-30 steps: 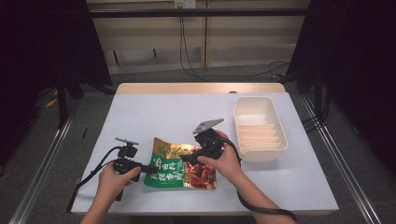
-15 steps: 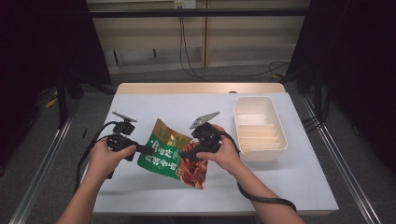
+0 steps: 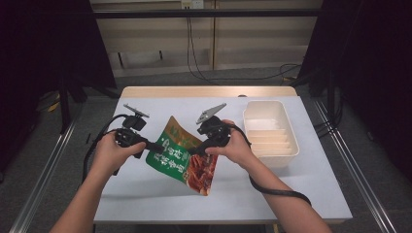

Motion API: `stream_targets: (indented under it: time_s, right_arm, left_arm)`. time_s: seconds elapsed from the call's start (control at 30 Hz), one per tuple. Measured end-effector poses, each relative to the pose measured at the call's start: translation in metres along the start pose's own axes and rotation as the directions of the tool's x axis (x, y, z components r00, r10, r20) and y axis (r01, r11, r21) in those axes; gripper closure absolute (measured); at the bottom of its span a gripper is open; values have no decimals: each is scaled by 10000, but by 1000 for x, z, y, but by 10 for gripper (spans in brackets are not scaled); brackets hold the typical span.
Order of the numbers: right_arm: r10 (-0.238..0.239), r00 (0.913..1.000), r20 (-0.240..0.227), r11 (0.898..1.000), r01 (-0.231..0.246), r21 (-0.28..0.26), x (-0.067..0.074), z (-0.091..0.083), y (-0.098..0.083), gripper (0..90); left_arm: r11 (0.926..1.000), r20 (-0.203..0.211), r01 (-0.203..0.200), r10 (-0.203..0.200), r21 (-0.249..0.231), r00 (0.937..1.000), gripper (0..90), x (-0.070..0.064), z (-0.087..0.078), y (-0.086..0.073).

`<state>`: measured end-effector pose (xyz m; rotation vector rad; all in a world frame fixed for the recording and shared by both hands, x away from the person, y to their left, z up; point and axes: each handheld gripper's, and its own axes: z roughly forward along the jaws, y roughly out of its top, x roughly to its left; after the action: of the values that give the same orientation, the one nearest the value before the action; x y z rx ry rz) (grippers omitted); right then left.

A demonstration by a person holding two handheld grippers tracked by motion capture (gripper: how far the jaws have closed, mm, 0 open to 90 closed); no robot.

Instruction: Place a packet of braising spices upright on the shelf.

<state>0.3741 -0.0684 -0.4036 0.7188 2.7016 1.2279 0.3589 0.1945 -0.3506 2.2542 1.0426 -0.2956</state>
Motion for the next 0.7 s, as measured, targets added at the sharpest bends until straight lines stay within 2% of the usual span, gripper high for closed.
stream_targets:
  time_s: [0.07, 0.1, 0.13, 0.23, 0.3, 0.33, 0.5, 0.7]
  right_arm:
    - [92, 9998, -202, 9999, -93, -48, -2, -1, 5, 112]
    - [-148, 9997, -203, 9999, 148, 9, -4, -2, 9, 112]
    - [-175, 9996, -201, 9998, 176, 29, -4, -3, 12, 112]
    - [-163, 9995, -286, 9998, 161, -89, -7, -6, 17, 112]
    - [-43, 9994, -352, 9998, 36, -193, -10, -8, 20, 113]
    - [-221, 9994, -252, 9997, 219, -78, -13, -10, 24, 114]
    - [-348, 9989, -306, 9994, 347, -41, -16, -15, 32, 122]
    - [-407, 9976, -564, 9992, 404, -69, -20, -16, 35, 127]
  left_arm:
    - [9999, -9, -131, 131, 65, 9999, 900, -3, -1, 5]
    - [9998, -31, -157, 157, 93, 9999, 900, -5, -2, 7]
    - [9988, -69, -421, 423, 231, 9991, 900, -9, -3, 12]
    - [9982, -123, -491, 496, 350, 9987, 900, -13, -4, 17]
    - [9965, -175, -688, 697, 478, 9974, 900, -16, -6, 23]
    - [9950, -264, -859, 874, 507, 9958, 900, -20, -6, 27]
    - [9940, -261, -950, 965, 540, 9950, 900, -26, -7, 35]
    - [9892, -323, -1322, 1344, 637, 9904, 900, -36, -6, 43]
